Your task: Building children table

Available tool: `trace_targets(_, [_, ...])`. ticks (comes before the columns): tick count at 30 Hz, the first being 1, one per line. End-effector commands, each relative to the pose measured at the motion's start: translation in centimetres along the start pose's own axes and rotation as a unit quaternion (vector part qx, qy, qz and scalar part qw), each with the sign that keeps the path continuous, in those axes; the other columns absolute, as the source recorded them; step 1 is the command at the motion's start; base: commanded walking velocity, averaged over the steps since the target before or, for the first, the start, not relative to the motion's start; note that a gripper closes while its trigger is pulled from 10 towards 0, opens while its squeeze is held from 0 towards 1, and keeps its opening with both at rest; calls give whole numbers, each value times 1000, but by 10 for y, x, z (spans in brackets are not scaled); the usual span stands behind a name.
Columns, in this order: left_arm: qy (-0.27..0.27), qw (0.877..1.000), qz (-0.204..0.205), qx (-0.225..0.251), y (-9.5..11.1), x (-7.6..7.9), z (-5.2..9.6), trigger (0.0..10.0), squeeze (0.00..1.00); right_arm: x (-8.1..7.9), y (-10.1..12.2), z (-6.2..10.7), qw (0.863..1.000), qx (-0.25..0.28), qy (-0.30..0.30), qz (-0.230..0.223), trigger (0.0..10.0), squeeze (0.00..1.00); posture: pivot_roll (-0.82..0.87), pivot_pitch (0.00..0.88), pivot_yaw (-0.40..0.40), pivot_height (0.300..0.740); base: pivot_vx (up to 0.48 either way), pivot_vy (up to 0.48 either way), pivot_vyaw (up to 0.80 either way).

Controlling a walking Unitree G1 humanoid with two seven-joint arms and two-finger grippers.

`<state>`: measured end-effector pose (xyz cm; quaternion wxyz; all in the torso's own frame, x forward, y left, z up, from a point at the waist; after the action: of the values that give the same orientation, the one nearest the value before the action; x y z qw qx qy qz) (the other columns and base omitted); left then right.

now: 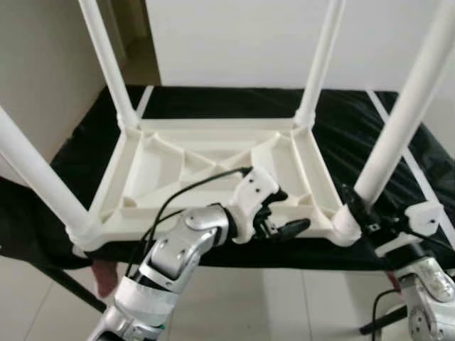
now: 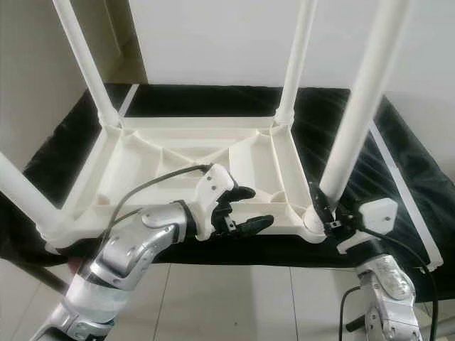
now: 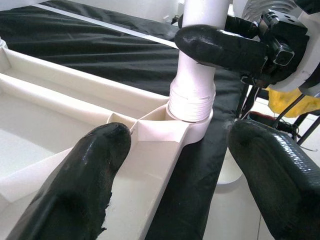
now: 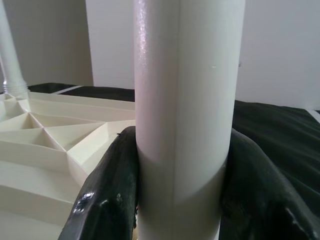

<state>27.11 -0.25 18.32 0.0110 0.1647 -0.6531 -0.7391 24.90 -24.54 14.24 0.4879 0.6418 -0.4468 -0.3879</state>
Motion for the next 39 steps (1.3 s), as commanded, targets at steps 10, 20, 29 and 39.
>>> trace_targets(10, [-16,1000,-3,1,3,0,-1,10000,0,17,-44,36,987,-160,23,-5,10000,0,-44,56,79,740,0,0,0])
trace_targets(20, [-19,1000,-1,4,5,1,-2,10000,0,29,-45,44,982,-184,25,-15,10000,0,-44,57,83,740,0,0,0])
trace_targets(29, [-22,1000,-1,3,5,1,-1,10000,0,47,-48,51,985,-160,-45,-38,10000,0,-38,51,90,740,0,0,0])
trace_targets(39, [-29,1000,-2,3,5,2,-1,10000,0,53,-46,52,984,-126,-109,-61,10000,0,-46,46,98,740,0,0,0])
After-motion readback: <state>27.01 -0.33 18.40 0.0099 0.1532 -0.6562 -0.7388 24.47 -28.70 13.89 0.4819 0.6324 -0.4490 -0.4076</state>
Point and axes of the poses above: a point about 5 cm out from each wrist's last joint towards the gripper, its own z axis pointing back from the gripper into the wrist, its own y axis along the axis of the wrist's last joint, x = y × z, the point moved 1 cm from there along -z, pointing out of the wrist towards the gripper, and after that the axes turned 10 degrees about -z, right-handed, at the moved point
